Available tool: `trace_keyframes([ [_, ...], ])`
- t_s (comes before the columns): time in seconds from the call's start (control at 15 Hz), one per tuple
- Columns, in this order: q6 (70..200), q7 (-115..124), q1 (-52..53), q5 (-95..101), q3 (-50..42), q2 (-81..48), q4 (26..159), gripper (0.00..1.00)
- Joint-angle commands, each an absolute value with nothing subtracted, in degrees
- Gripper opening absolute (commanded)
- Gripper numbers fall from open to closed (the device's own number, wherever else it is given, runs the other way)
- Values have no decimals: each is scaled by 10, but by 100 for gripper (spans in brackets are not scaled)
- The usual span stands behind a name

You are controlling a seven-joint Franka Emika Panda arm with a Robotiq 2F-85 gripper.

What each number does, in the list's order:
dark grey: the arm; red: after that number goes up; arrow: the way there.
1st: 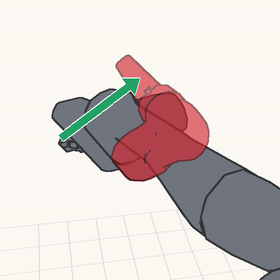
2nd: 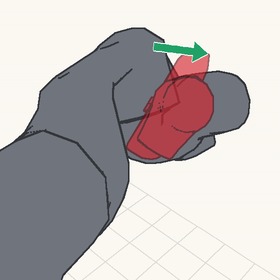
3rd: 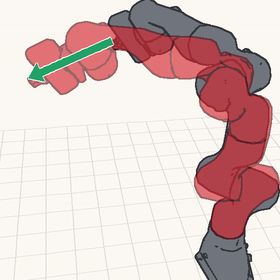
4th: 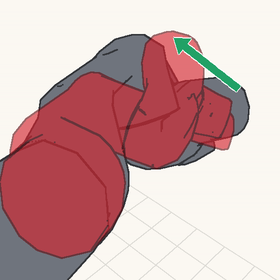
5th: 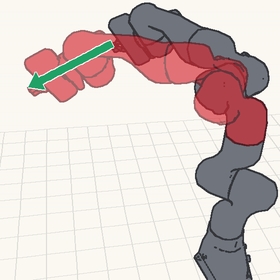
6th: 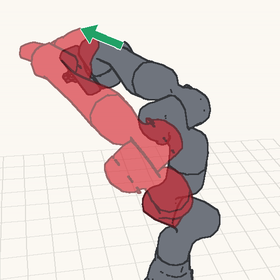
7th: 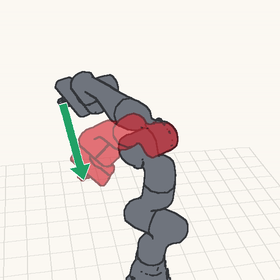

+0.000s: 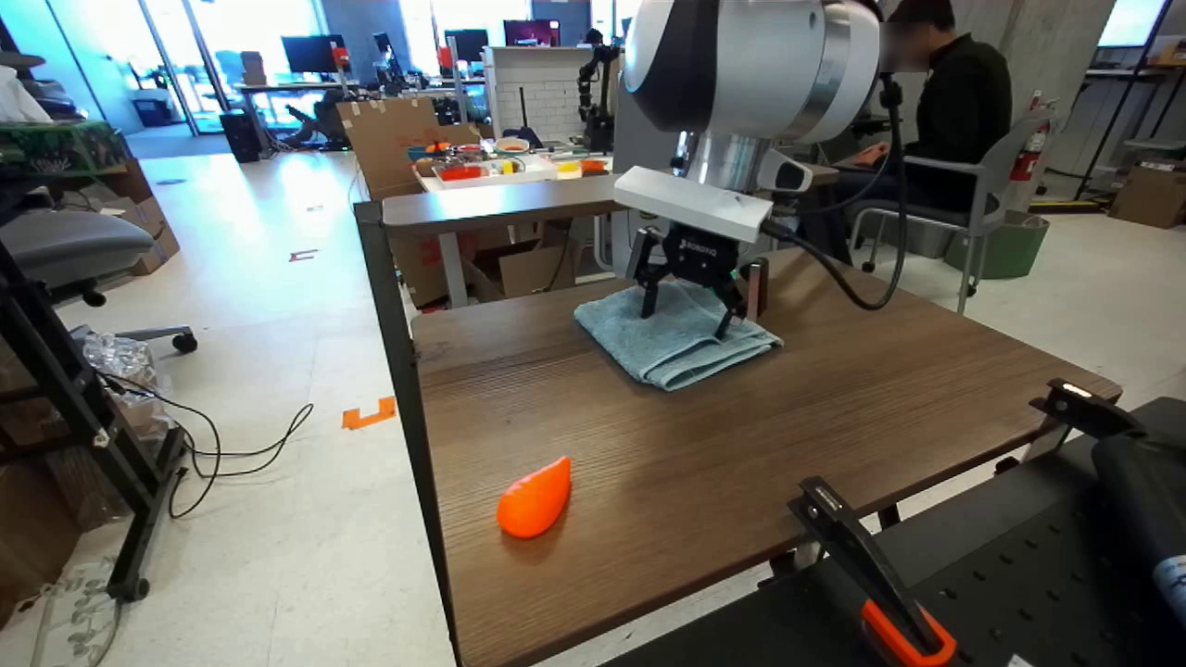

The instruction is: Use the towel to wipe the table

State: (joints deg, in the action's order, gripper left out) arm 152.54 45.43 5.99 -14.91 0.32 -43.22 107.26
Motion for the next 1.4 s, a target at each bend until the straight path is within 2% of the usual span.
trace_keyframes([
  [0.0, 1484, 481, 74, -160, -5, -527, 967, 100],
  [0.47, 1411, 475, 71, -175, 43, -553, 892, 100],
  [1.13, 1476, 525, 124, -218, 84, -622, 773, 100],
  [1.33, 1475, 517, 129, -203, 74, -610, 796, 100],
])
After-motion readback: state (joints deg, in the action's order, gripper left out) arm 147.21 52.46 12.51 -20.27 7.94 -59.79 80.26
